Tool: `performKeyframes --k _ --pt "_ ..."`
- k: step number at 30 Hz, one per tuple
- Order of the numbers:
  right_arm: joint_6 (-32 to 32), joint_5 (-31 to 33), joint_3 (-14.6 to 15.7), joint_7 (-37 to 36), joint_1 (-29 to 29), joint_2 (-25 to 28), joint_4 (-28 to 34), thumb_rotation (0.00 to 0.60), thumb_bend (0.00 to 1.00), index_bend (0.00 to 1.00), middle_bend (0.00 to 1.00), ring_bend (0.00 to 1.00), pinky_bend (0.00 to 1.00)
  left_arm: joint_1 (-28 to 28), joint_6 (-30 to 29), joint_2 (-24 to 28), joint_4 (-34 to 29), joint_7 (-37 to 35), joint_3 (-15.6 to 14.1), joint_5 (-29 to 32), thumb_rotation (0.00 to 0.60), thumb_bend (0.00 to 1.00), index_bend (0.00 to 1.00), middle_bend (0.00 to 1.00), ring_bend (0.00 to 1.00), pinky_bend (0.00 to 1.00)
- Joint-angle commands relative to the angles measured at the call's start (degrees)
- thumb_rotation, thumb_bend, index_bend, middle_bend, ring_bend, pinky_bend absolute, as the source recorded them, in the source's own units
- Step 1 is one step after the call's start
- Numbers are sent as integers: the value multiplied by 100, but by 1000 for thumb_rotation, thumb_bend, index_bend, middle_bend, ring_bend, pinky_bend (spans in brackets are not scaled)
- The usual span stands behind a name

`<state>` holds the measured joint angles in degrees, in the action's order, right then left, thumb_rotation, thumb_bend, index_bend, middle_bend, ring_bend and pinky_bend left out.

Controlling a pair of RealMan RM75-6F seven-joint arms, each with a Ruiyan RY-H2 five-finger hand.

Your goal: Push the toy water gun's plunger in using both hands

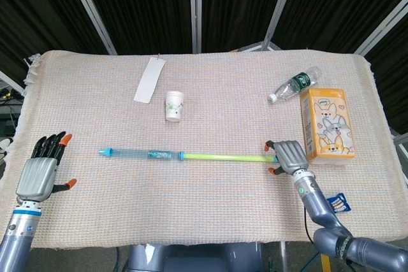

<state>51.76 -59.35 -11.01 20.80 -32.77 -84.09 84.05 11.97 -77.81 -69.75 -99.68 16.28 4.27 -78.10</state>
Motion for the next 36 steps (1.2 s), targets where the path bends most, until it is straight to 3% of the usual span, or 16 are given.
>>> performKeyframes --k 1,9,29,36 --pt "-23 81 36 70 -57 -87 -90 600 133 452 1000 1000 1000 3 0 0 4 -2 0 5 600 0 0 0 0 0" --pt "-6 130 131 160 -130 -187 -243 600 196 480 1000 1000 1000 9 -2 -11 20 -2 -4 23 600 0 0 0 0 0" --pt "11 151 305 425 -354 -623 -920 600 236 518 1000 1000 1000 35 38 -13 60 -49 -2 98 600 0 0 0 0 0" --pt "-60 185 345 484 -410 -693 -1047 600 345 586 1000 1000 1000 90 89 -97 179 -123 23 97 600 0 0 0 0 0"
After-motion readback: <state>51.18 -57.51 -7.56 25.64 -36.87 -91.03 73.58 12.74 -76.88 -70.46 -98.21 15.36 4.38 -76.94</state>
